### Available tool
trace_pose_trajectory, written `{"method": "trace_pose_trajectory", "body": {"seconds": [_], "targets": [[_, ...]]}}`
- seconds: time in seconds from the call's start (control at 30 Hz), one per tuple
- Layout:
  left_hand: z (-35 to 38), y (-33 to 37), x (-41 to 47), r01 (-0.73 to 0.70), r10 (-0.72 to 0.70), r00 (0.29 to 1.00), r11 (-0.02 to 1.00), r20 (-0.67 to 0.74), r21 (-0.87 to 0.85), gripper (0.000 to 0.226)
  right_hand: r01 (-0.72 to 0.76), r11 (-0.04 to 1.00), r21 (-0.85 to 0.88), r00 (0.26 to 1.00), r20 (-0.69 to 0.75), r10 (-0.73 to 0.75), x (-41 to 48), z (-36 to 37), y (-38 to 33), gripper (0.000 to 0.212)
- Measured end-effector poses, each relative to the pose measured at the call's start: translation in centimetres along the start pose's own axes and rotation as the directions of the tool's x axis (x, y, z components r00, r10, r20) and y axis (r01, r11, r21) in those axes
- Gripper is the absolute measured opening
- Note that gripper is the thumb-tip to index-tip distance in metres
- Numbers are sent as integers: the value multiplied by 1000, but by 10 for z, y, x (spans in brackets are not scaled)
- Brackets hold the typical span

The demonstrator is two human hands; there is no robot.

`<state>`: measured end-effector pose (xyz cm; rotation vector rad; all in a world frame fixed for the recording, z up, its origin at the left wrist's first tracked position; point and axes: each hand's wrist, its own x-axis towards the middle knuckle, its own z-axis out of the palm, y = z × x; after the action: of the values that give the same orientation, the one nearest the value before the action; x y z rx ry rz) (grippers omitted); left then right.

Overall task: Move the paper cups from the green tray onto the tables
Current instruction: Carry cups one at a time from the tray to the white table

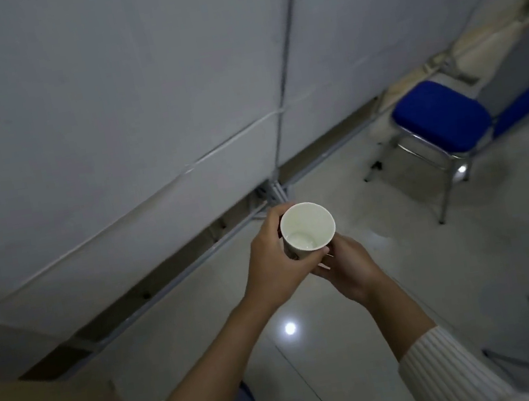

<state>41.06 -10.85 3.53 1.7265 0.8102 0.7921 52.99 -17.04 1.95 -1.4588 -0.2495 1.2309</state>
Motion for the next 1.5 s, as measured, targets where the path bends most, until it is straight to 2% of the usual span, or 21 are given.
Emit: {"method": "trace_pose_trajectory", "body": {"seconds": [0.17,0.3,0.5,0.67,0.9,1.0,1.23,1.37,1.5], "targets": [[87,22,1,-39,42,975,999,220,-19,69,55,986,156,987,-157,-30,-30,-90,-1,23],[156,38,9,-90,94,915,996,393,-28,68,125,956,265,949,-315,-37,-47,-158,-3,22],[282,69,28,-139,166,785,986,597,-91,65,249,901,355,845,-534,-23,-63,-270,-17,23],[384,104,41,-176,236,661,972,712,-159,65,352,858,374,748,-663,-17,-83,-355,-42,25],[509,161,26,-224,367,416,928,832,-298,68,545,766,339,548,-836,-20,-135,-453,-55,26],[557,181,4,-208,398,299,914,867,-348,70,607,730,313,451,-893,8,-163,-490,-49,28],[662,215,-68,-140,422,79,902,903,-409,71,700,683,206,220,-973,68,-231,-568,-24,29],[725,228,-112,-110,417,16,904,909,-413,68,659,747,91,78,-996,53,-265,-622,-2,29],[785,238,-153,-130,425,-4,897,905,-422,67,497,868,-22,-24,-1000,-12,-294,-674,25,39]]}}
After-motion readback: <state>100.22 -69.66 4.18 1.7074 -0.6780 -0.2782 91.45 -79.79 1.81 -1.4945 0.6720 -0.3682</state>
